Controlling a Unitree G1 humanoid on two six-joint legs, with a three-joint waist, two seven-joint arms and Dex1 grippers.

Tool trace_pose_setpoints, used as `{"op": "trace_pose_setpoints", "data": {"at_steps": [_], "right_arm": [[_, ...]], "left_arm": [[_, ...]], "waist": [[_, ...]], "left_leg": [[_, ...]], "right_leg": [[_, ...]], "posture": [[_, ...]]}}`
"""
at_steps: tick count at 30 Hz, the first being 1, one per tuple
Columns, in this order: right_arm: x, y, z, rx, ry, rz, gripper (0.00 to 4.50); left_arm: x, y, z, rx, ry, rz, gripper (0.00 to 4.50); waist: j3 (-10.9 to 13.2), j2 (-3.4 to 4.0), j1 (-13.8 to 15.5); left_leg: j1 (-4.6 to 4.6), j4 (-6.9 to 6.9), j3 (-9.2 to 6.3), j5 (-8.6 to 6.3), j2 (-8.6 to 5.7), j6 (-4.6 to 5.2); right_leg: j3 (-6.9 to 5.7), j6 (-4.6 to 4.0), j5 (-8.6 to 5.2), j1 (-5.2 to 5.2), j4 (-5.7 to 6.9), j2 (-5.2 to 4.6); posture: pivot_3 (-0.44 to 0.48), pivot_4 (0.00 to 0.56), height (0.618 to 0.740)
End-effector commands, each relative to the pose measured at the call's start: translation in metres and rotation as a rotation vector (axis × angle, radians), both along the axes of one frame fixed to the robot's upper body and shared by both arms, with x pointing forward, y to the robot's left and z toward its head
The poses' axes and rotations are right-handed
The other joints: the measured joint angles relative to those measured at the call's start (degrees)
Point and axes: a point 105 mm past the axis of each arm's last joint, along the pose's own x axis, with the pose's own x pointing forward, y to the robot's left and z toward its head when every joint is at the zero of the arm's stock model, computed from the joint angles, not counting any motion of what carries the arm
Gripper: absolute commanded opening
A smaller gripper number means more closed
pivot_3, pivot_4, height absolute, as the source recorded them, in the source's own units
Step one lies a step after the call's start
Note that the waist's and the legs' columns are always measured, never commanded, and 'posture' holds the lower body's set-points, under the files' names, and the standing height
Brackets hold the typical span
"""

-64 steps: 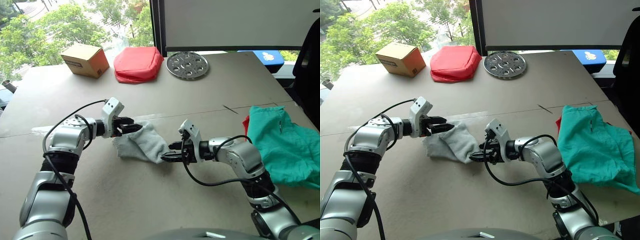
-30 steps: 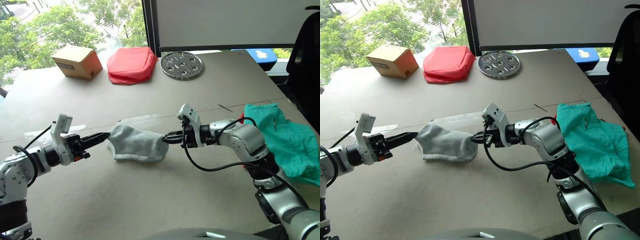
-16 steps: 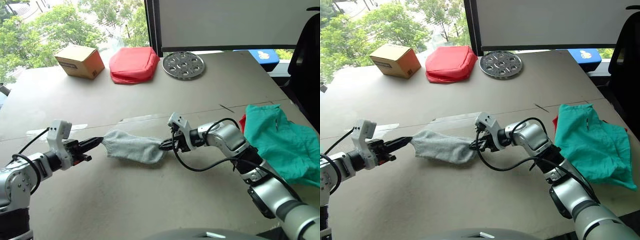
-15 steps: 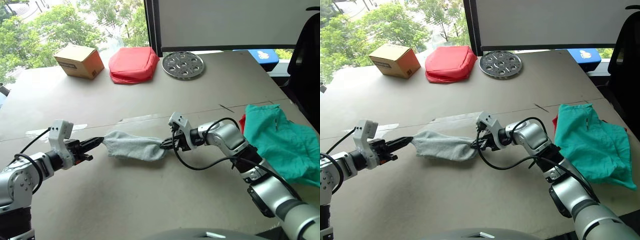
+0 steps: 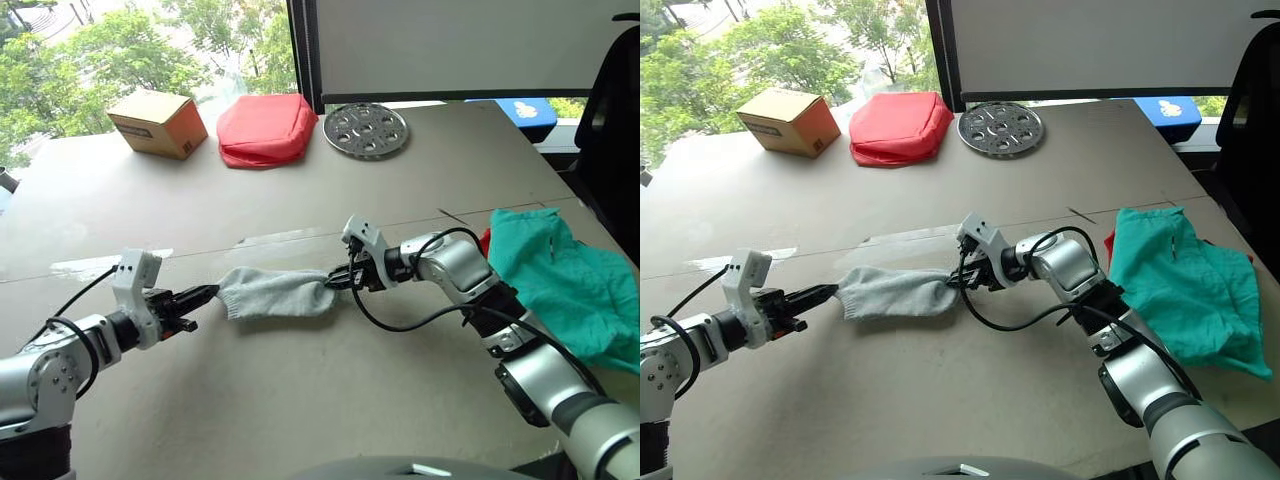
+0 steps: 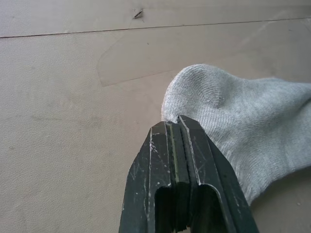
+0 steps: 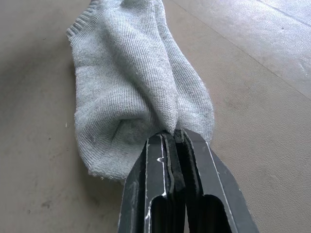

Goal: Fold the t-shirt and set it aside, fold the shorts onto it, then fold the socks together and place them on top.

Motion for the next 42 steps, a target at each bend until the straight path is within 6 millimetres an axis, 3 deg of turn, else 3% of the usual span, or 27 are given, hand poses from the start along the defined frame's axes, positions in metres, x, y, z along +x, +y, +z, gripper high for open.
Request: {"op": "trace_pose_setpoints", "data": {"at_steps": [1,2,4,7,11,13,16,26,32,35,42], "right_arm": [[0.001,-0.009,0.016,0.026,-0.135,0.029,1.67],[-0.001,-0.013,0.019,0.035,-0.170,0.035,1.75],[-0.009,-0.019,0.036,0.149,-0.250,0.065,2.50],[-0.029,-0.028,0.056,0.273,-0.404,0.145,2.56],[-0.041,-0.037,0.070,0.366,-0.493,0.146,2.56],[-0.049,-0.042,0.067,0.373,-0.489,0.151,3.11],[-0.059,-0.048,0.067,0.390,-0.507,0.146,4.43],[-0.069,-0.064,0.059,0.351,-0.517,0.044,4.48],[-0.073,-0.065,0.061,0.362,-0.519,0.011,4.48],[-0.073,-0.066,0.061,0.358,-0.521,0.000,4.48],[-0.072,-0.067,0.063,0.358,-0.536,-0.023,4.48]], "left_arm": [[0.001,0.007,0.019,0.001,-0.100,0.044,1.45],[0.000,0.013,0.020,0.002,-0.112,0.068,1.57],[-0.010,0.019,0.020,-0.060,-0.093,0.080,2.26],[-0.029,0.013,0.020,-0.225,-0.018,0.045,3.54],[-0.037,0.006,0.010,-0.274,0.034,0.055,3.54],[-0.036,0.003,0.002,-0.286,0.041,0.073,3.63],[-0.035,-0.005,-0.008,-0.304,0.040,0.095,3.63],[-0.019,-0.039,-0.019,-0.314,-0.008,0.098,3.63],[-0.003,-0.048,-0.022,-0.221,-0.044,0.101,3.63],[0.007,-0.044,-0.034,-0.148,-0.021,0.180,3.63],[0.024,-0.057,-0.049,-0.065,0.001,0.242,3.63]], "waist": [[0.00,0.00,0.05],[0.00,0.00,0.13],[-0.02,-0.03,0.12],[-0.01,-0.01,0.02],[0.00,-0.01,0.02],[-0.01,0.01,0.28],[-0.05,-0.07,0.85],[-0.02,0.10,2.46],[0.02,0.17,2.88],[-0.01,0.29,3.21],[-0.11,0.78,3.77]], "left_leg": [[0.00,0.00,0.01,0.00,0.00,0.00],[0.00,0.00,0.01,0.00,0.00,0.00],[-0.03,0.01,-0.01,0.01,-0.01,-0.03],[-0.07,0.00,-0.01,0.01,0.00,-0.03],[-0.02,0.02,0.04,-0.11,0.06,0.18],[-0.01,0.04,0.05,-0.08,0.09,0.14],[0.01,0.06,0.03,-0.09,0.09,0.14],[0.08,0.12,0.01,-0.09,0.08,0.13],[0.11,0.14,0.00,-0.09,0.08,0.14],[0.11,0.14,0.01,-0.09,0.07,0.14],[0.40,0.14,-0.10,-0.04,0.08,0.05]], "right_leg": [[0.00,0.00,0.00,0.00,0.00,0.00],[0.01,0.00,0.00,0.01,0.00,-0.01],[-0.02,0.00,0.00,0.00,-0.03,-0.02],[-0.02,0.02,-0.01,-0.01,-0.07,-0.02],[0.00,0.05,-0.03,0.02,-0.04,0.00],[0.01,0.05,-0.02,0.03,-0.05,0.00],[-0.02,0.02,-0.01,0.09,-0.07,-0.02],[0.03,0.20,-0.14,0.33,-0.19,-0.25],[0.01,0.18,-0.13,0.34,-0.19,-0.23],[0.00,0.14,-0.10,0.36,-0.22,-0.21],[-0.03,0.16,-0.27,0.80,-0.22,-0.23]], "posture": [[0.000,0.150,0.740],[0.000,0.150,0.740],[0.000,0.150,0.740],[0.000,0.150,0.740],[0.000,0.150,0.740],[0.000,0.150,0.740],[0.000,0.150,0.740],[0.000,0.150,0.740],[0.000,0.150,0.740],[0.000,0.150,0.740],[0.000,0.150,0.740]]}}
